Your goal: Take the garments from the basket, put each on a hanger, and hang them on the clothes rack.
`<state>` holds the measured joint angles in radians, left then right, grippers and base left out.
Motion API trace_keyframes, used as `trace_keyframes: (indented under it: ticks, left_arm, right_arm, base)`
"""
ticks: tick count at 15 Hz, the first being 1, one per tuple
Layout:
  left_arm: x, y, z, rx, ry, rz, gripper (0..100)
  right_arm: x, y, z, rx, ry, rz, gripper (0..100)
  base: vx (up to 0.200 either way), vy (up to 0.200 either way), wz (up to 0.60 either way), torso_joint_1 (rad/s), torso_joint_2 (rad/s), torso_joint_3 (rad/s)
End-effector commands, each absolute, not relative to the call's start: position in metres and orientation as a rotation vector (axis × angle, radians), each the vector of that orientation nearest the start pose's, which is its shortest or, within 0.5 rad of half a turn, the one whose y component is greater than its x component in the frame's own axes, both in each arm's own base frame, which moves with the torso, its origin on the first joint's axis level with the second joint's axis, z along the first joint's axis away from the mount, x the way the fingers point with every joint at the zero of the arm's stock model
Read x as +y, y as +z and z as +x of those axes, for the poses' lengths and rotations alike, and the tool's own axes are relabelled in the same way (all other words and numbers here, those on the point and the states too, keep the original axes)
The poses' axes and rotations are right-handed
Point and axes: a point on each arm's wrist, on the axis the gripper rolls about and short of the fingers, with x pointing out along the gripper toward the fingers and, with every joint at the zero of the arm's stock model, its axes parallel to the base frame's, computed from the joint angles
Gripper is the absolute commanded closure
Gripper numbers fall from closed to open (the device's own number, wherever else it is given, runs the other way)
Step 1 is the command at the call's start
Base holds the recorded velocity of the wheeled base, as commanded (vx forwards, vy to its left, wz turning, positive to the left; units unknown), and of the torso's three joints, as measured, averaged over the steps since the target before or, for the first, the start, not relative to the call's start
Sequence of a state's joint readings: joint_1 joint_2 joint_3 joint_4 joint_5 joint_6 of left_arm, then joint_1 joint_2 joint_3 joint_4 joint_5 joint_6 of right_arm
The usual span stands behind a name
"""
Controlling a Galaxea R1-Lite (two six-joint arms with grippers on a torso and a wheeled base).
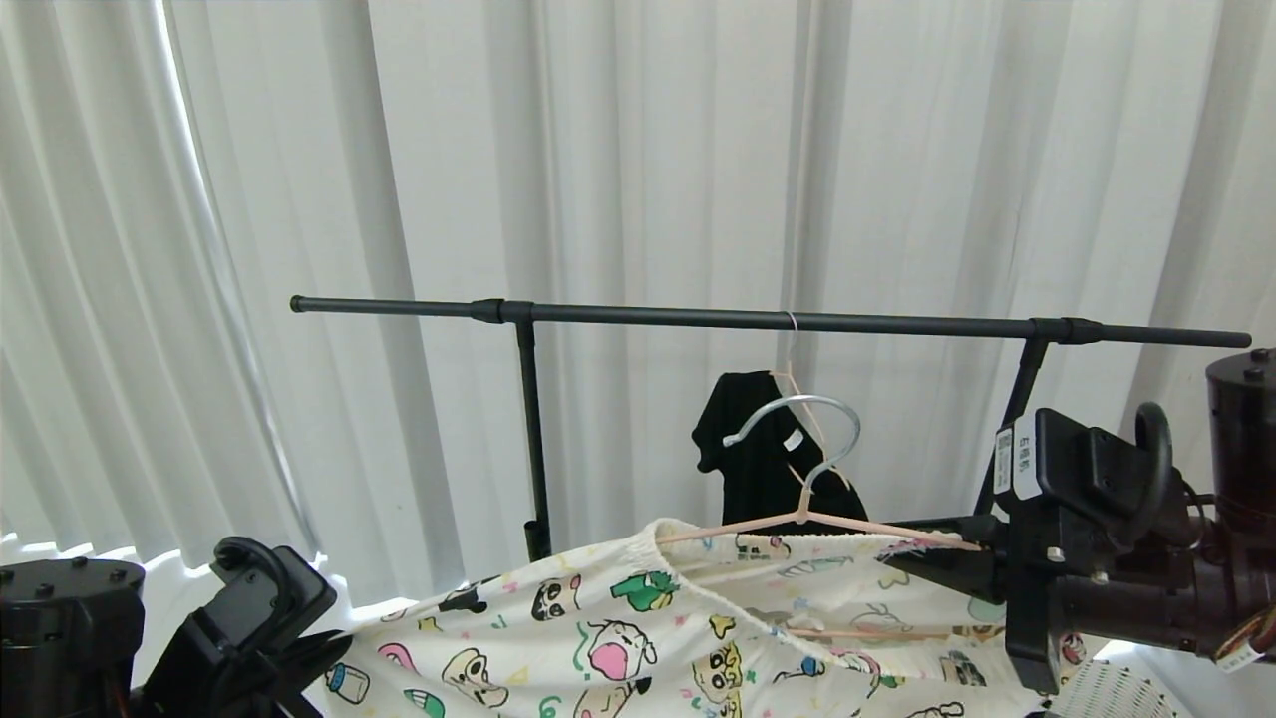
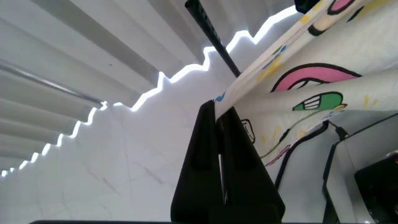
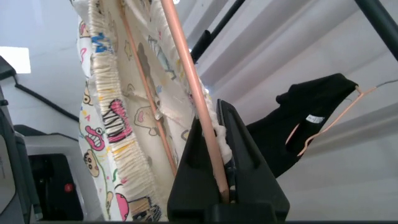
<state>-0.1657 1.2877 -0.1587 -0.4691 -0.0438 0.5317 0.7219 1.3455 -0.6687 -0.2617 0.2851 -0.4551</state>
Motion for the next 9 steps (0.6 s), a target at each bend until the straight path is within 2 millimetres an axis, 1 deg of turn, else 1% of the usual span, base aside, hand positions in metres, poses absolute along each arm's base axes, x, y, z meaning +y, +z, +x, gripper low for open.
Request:
trace_keyframes:
  ticks: [1, 3, 4, 7, 8, 9]
  left_arm:
    - [-0.0251, 0.1005, 0.1375, 0.583, -0.379, 0.552, 100]
    - [-0.0253, 0.1013, 0.1374, 0.578, -0.380, 0.550, 100]
    - [-0.0255, 0.1013, 0.1374, 0.578, -0.382, 0.551, 0]
    - [-0.0254, 0.1040, 0.1359, 0.559, -0.382, 0.544, 0]
    - [-0.0257, 0.1061, 0.1342, 0.538, -0.403, 0.532, 0]
    - [-0.0265, 0.1086, 0.1315, 0.512, -0.445, 0.484, 0]
  right_arm:
    - [0.1432, 0.2010, 0.1529, 0.189, 1.075, -0.504, 100]
    - [0.1434, 0.2007, 0.1531, 0.190, 1.075, -0.504, 100]
    - [0.1432, 0.2010, 0.1529, 0.189, 1.075, -0.504, 100]
    - [0.1418, 0.2007, 0.1547, 0.194, 1.063, -0.502, 100]
    - [0.1393, 0.2006, 0.1563, 0.197, 1.049, -0.500, 100]
    - [0.1353, 0.1997, 0.1594, 0.206, 1.026, -0.497, 100]
  base:
    - [0.000, 0.000, 0.00, 0.000, 0.00, 0.000]
    - [0.000, 0.000, 0.00, 0.000, 0.00, 0.000]
    - [0.000, 0.000, 0.00, 0.000, 0.00, 0.000]
    - [0.000, 0.000, 0.00, 0.000, 0.00, 0.000]
    - [0.000, 0.000, 0.00, 0.000, 0.00, 0.000]
    - [0.000, 0.000, 0.00, 0.000, 0.00, 0.000]
